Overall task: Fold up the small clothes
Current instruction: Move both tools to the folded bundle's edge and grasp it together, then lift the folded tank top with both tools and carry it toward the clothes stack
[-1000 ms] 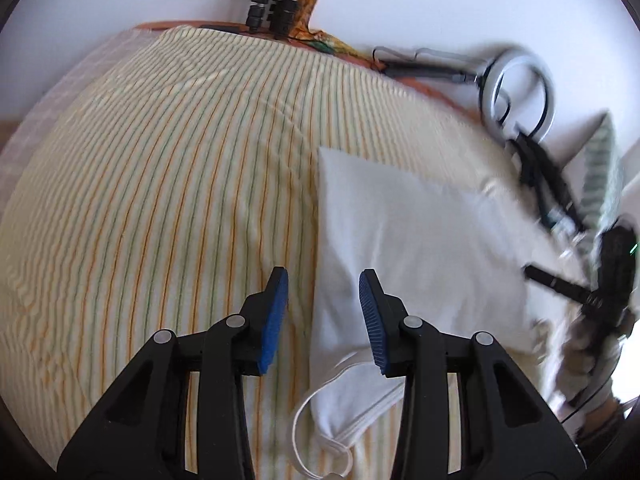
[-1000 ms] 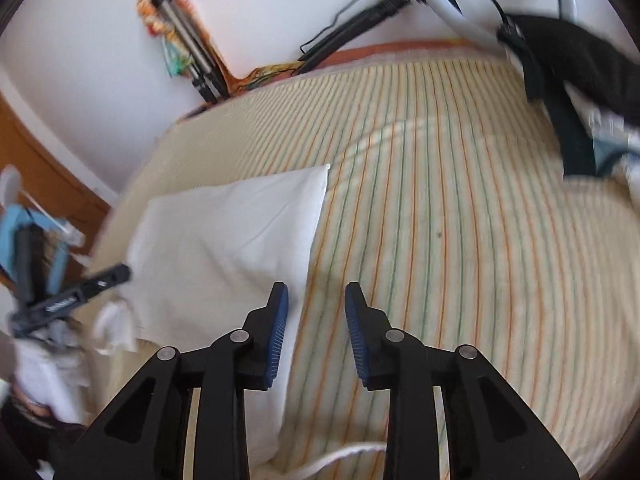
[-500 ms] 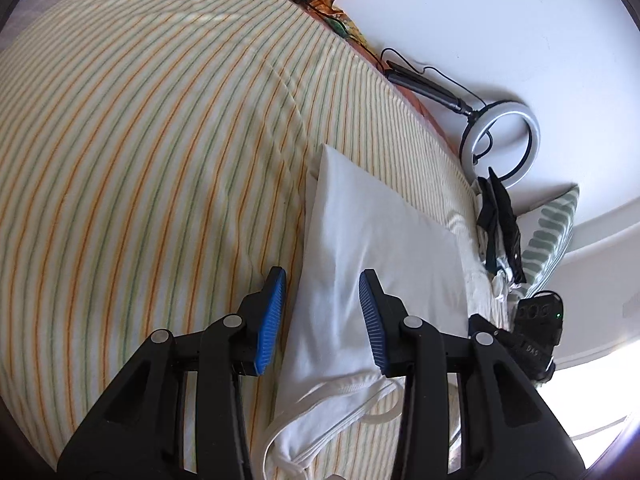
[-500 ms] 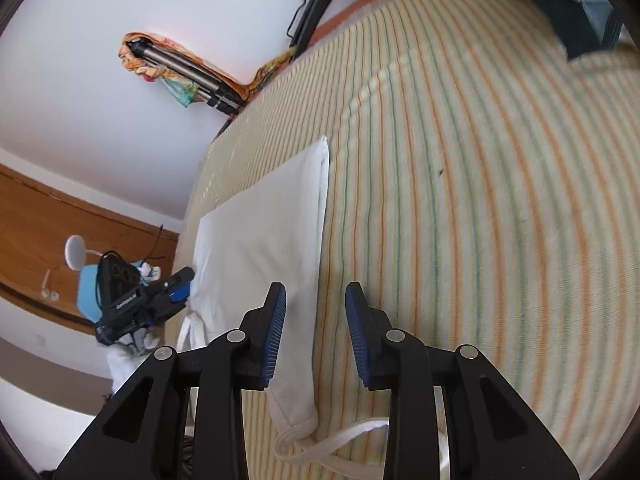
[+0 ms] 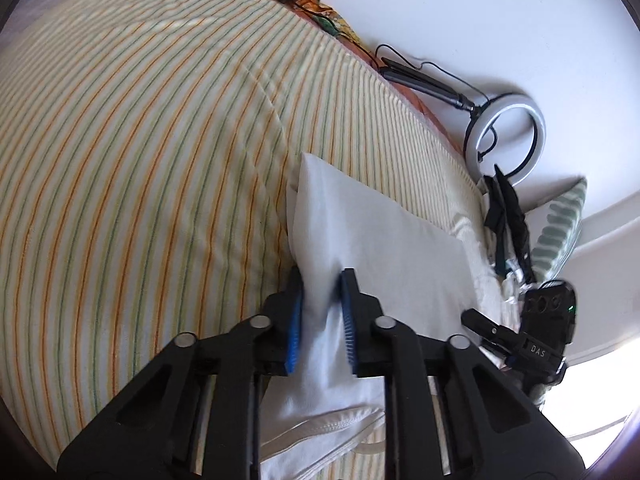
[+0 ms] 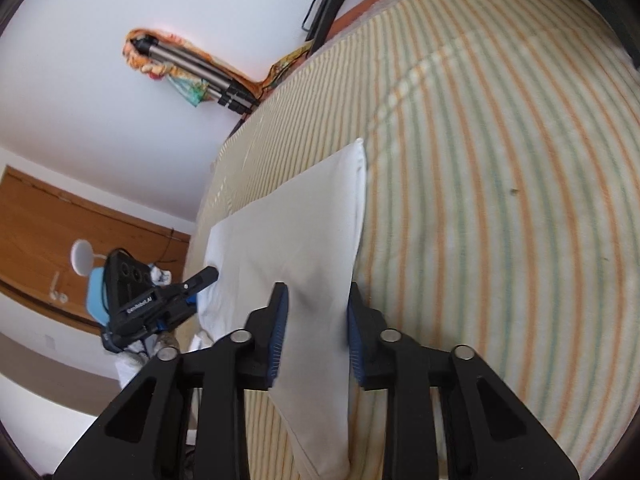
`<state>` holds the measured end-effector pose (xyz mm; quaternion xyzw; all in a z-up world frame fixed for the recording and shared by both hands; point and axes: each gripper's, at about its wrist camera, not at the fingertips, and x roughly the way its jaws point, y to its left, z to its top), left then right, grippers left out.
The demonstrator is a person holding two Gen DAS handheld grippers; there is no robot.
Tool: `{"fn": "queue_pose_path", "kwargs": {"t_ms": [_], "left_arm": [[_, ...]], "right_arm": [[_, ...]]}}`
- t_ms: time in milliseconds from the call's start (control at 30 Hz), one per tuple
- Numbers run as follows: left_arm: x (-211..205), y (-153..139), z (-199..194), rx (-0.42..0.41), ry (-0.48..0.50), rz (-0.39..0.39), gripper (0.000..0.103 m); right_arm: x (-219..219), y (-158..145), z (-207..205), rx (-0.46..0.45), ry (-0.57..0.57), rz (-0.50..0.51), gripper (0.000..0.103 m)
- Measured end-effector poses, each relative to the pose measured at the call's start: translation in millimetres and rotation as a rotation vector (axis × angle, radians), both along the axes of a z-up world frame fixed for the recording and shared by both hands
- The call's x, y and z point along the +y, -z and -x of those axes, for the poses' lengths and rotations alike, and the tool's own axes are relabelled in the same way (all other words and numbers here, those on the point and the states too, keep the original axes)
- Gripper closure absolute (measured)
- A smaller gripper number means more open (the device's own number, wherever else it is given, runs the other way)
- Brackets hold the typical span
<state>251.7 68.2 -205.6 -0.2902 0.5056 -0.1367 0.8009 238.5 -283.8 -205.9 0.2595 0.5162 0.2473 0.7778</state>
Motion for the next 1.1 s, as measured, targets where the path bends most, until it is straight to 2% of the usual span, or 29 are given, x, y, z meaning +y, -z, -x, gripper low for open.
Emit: {"fn": "queue_pose_path", "kwargs": {"t_ms": [67,233,500,800,1100], "left_arm": [[-4.3,-4.0,2.7,-0.017,0.001,-0.043,0.094],[-17.7,-19.8,12.1,-0.076,0.017,-0.148,0.095],[-33.7,-50.0,31.1,-0.157,0.03,-0.207,0.096],[-82.2,-84.9,40.4,-0.242,0.102,-0.205,0.096],[-160.4,-104.0,17.0,-0.297,0.209,-0.169,0.096]], "right_arm": [[4.1,-2.6,2.1,-0.021,-0.004,0.04,0.094],[19.8,-20.5,11.8,-0.103,-0.028,0.178,0.096],[34.6,-53.8,31.5,-0.218,-0.053,0.299,0.097],[10.8,-90.6,51.0,-0.288,-0.017,0.361,0.097],[-57.6,-114.8,58.1,-0.325,0.077,0.388,0.097]]}}
